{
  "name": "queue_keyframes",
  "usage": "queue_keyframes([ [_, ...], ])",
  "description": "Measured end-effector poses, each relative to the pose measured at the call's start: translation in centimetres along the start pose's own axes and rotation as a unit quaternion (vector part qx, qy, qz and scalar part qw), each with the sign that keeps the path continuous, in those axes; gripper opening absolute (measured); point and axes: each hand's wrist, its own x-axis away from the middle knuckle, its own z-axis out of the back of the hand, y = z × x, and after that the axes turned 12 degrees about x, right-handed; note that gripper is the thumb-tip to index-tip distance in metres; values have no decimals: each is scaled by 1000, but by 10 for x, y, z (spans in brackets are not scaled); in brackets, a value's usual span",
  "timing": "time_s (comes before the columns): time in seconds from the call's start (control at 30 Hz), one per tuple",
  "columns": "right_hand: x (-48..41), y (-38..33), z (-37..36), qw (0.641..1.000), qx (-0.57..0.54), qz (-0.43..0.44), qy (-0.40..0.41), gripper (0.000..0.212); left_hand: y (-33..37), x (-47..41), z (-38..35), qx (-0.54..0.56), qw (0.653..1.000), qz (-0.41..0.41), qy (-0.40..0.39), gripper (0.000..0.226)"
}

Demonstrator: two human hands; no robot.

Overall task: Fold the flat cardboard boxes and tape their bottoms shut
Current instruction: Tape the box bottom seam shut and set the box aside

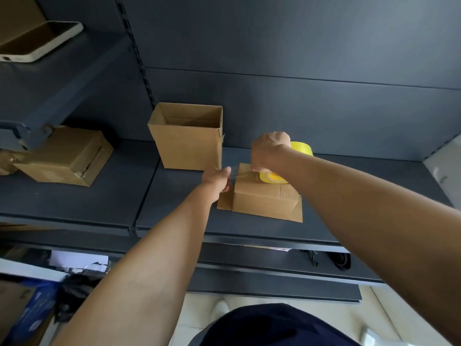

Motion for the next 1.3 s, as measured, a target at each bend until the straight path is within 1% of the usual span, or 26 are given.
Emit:
queue_keyframes([
  [0.13,-1,-2,-1,1000,-6,-4,14,8,-4,0,-4,-45,999,-8,-7,35],
  [0.23,-2,-1,-2,999,-19,-11,25,4,-6,0,-8,-83,996,-20,-15,33],
  [0.33,-4,2,-3,999,-37,-14,23,7,-6,1,-9,-113,993,-26,-21,29],
  [0.47,-6,3,-4,998,-49,-13,25,8,-3,0,-9,-124,991,-35,-30,24],
  [0.5,-6,4,-4,998,-51,-12,25,7,-3,0,-8,-117,992,-30,-33,28],
  [0.57,-5,4,-5,998,-55,-12,21,6,-6,-3,-3,-132,990,-30,-31,52],
  [0.6,-5,5,-5,998,-57,-15,18,6,-8,-1,0,-158,986,-35,-29,53],
  [0.67,-5,8,-6,998,-62,-19,16,7,-8,6,1,-214,975,-59,-23,29],
  [0.7,-5,8,-6,998,-63,-19,16,8,-6,8,-1,-222,972,-77,-15,21],
  [0.73,-5,9,-6,998,-65,-21,16,8,-3,11,-5,-210,973,-98,-13,18],
  [0.77,-5,9,-7,997,-67,-22,18,9,3,16,-10,-188,974,-123,-17,21],
  [0.83,-4,9,-7,997,-71,-25,18,12,13,24,-19,-149,976,-147,-64,27],
  [0.9,-4,11,-8,997,-78,-25,17,15,17,26,-24,-152,970,-132,-133,33],
  [0.93,-3,13,-8,996,-84,-23,17,16,16,27,-26,-157,968,-120,-156,32],
  [0.97,-2,14,-9,995,-91,-22,18,16,14,28,-28,-158,967,-118,-162,30],
  [1.07,0,16,-11,993,-119,-15,16,22,2,28,-35,-138,971,-132,-143,30],
  [1.13,2,24,-9,987,-162,-16,11,28,-3,28,-37,-119,974,-141,-129,29],
  [1.23,7,47,-13,974,-227,-20,-18,39,-7,23,-40,-99,977,-156,-106,26],
  [1.3,11,58,-20,964,-263,-26,-32,45,-7,21,-42,-99,976,-164,-107,25],
])
